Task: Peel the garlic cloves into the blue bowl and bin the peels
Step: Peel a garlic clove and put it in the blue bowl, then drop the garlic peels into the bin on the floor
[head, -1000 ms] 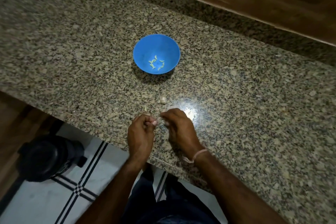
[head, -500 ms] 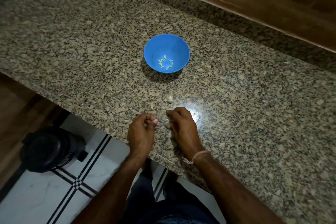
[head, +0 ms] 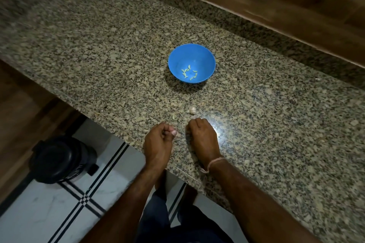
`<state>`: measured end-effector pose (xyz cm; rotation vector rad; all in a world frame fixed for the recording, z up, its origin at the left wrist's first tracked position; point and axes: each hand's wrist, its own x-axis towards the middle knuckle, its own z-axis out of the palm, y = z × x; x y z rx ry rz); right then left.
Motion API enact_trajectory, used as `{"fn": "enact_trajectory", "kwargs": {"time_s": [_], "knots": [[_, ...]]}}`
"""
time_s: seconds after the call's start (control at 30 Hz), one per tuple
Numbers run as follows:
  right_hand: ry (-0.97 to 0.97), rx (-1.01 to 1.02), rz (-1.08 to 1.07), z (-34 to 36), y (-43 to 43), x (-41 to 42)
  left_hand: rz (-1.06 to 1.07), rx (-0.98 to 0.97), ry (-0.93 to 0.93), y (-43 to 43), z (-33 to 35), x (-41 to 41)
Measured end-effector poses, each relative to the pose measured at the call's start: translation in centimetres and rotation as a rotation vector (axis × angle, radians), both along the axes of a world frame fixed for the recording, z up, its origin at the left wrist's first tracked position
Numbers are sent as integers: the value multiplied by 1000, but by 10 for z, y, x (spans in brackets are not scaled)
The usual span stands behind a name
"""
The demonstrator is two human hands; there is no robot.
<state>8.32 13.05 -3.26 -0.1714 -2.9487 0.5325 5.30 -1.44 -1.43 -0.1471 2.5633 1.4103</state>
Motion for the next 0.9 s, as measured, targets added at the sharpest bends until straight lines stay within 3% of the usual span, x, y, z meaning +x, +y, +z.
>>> {"fn": "enact_trajectory", "kwargs": {"time_s": [0.07,0.1,0.23,0.3,0.4,0.6,0.9], "knots": [[-81,-45,-28,1,-1,5,22,30,0,-6,-2,3],[-142,-163,-62,4,-5,7,35,47,1,-10,-2,4],[-282,-934,-349,19,-23,-2,94,87,3,-28,0,10],[-351,-1198,-429,30,-44,-11,140,96,8,-44,1,12],[-420,-1443,-372,45,-88,-21,218,97,7,-77,2,12],[-584,-1463,-192,52,-209,-42,421,101,48,-194,11,19],[-746,-1506,-138,28,-409,-52,702,57,69,-413,1,57]]}}
